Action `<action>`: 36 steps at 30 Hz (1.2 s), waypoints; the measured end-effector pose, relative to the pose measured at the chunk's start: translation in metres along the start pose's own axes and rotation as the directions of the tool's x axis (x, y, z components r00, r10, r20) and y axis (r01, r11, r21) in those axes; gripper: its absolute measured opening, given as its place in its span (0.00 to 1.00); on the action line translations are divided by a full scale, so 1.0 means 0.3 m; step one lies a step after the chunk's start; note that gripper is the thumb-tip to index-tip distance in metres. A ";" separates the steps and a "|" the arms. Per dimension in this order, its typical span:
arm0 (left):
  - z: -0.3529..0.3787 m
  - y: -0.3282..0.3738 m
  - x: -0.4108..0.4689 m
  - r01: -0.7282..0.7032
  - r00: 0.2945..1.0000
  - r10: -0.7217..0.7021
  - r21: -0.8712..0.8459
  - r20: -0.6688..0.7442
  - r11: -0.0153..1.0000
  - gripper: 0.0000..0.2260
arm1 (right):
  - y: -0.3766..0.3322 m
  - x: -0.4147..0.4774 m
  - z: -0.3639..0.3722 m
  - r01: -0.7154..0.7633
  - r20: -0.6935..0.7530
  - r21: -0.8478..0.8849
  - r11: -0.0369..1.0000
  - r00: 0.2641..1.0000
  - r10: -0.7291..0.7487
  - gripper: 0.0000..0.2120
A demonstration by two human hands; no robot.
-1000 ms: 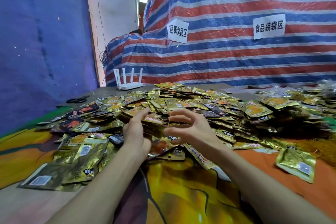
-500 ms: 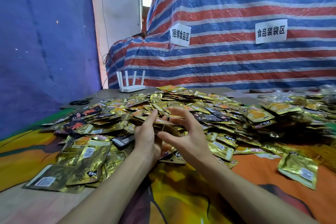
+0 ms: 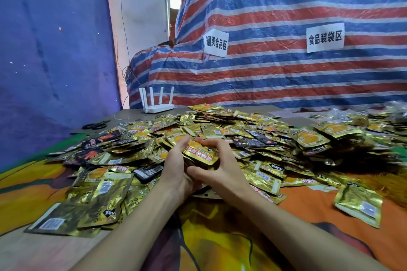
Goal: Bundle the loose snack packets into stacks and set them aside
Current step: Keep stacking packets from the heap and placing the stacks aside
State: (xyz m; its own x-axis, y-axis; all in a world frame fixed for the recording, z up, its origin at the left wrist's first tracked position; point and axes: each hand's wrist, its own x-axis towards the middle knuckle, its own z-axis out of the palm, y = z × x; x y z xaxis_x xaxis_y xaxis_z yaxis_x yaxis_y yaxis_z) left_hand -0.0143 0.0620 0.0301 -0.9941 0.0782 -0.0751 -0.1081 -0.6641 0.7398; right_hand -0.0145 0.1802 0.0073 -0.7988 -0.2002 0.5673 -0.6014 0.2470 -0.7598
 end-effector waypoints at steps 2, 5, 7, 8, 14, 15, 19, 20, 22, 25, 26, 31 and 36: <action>0.007 -0.001 -0.001 -0.003 1.000 0.003 0.004 0.000 1.000 0.20 | -0.006 0.003 -0.011 -0.003 -0.016 -0.043 0.999 1.000 0.002 0.32; 0.010 -0.015 0.000 -0.040 0.999 0.042 0.085 -0.015 0.996 0.20 | -0.013 0.010 -0.044 0.016 0.009 -0.184 0.983 1.000 -0.015 0.32; 0.013 -0.026 -0.001 -0.057 0.998 0.062 0.144 -0.027 0.988 0.19 | -0.016 0.015 -0.070 0.025 0.105 -0.225 0.974 0.994 -0.001 0.37; 0.014 -0.031 -0.002 -0.066 0.997 0.071 0.167 -0.022 0.984 0.19 | -0.019 0.018 -0.082 0.029 0.159 -0.234 0.972 0.987 0.009 0.39; 0.018 -0.048 -0.007 -0.124 0.992 0.107 0.310 0.069 0.943 0.22 | -0.037 0.030 -0.141 0.053 0.201 -0.294 0.954 0.980 0.008 0.33; 0.016 -0.049 -0.007 -0.127 0.990 0.102 0.315 0.096 0.941 0.24 | -0.039 0.034 -0.154 0.049 0.194 -0.307 0.950 0.981 0.012 0.33; 0.008 -0.056 -0.001 -0.178 0.971 0.122 0.281 0.206 0.943 0.23 | -0.050 0.071 -0.252 0.008 0.150 -0.430 0.903 0.987 0.063 0.30; 0.007 -0.058 0.000 -0.190 0.970 0.132 0.291 0.206 0.938 0.24 | -0.051 0.086 -0.292 -0.010 0.121 -0.486 0.874 0.990 0.078 0.28; 0.008 -0.060 -0.001 -0.211 0.969 0.157 0.305 0.193 0.929 0.25 | -0.043 0.120 -0.386 -0.052 0.034 -0.601 0.798 0.995 0.091 0.25; 0.015 -0.063 -0.013 -0.244 0.963 0.178 0.370 0.204 0.896 0.25 | 0.007 0.188 -0.531 -0.165 -0.124 -0.751 0.639 0.986 0.109 0.21; 0.018 -0.065 -0.018 -0.245 0.963 0.173 0.400 0.208 0.883 0.25 | 0.033 0.212 -0.578 -0.209 -0.175 -0.806 0.553 0.978 0.113 0.20; 0.029 -0.073 -0.021 -0.246 0.964 0.166 0.468 0.205 0.849 0.21 | 0.170 0.245 -0.770 -0.343 -0.316 -0.916 0.207 0.937 0.150 0.17; 0.028 -0.076 -0.011 -0.253 0.964 0.179 0.481 0.195 0.840 0.19 | 0.263 0.229 -0.804 -0.380 -0.357 -0.920 0.092 0.914 0.194 0.22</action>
State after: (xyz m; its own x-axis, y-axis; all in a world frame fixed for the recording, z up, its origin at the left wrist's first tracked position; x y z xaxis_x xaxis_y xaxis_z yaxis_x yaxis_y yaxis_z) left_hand -0.0087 0.0831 0.0190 -0.9765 0.1015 0.1902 0.1644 -0.2200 0.9615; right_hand -0.1198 0.4147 0.0630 -0.8508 0.2038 0.4844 0.2366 0.9716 0.0068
